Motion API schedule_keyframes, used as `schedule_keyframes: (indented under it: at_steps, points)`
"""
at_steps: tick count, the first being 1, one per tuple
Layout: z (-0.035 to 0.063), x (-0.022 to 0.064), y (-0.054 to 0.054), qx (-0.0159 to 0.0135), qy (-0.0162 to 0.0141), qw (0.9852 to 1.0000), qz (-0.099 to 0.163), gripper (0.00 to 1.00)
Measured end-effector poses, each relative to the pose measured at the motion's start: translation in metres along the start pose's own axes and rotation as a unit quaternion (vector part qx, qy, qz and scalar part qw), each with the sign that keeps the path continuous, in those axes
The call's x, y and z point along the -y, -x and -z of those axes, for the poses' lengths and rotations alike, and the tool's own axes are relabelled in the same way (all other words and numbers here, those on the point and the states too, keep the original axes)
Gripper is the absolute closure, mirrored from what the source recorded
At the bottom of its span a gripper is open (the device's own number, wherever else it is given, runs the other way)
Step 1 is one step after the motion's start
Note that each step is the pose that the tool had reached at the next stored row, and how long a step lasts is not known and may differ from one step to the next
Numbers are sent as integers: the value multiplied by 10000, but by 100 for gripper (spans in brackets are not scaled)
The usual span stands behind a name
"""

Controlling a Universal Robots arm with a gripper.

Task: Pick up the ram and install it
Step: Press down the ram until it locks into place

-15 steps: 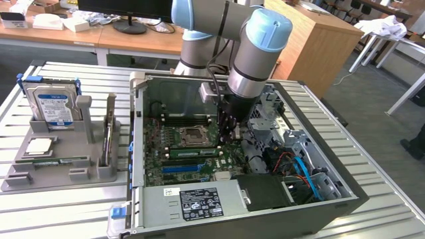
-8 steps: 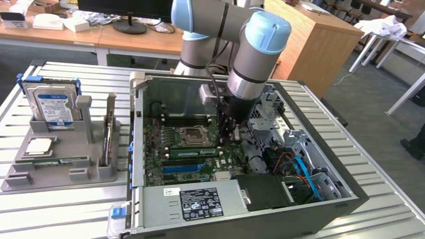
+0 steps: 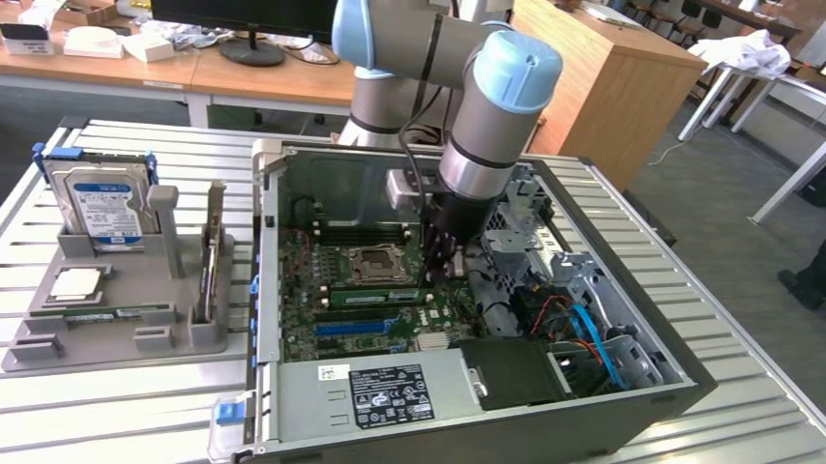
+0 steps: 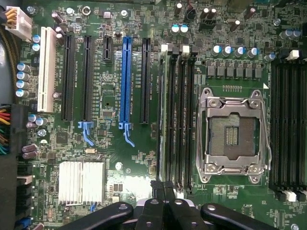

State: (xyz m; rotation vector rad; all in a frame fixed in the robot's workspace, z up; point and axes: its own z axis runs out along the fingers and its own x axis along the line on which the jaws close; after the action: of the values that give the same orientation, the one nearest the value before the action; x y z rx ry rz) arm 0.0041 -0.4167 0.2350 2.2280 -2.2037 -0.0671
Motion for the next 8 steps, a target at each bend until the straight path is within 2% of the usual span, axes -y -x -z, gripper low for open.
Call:
schedule_keyframes:
  at_steps: [8]
  points:
    - [-3,1,22,0,0,10000,0,90]
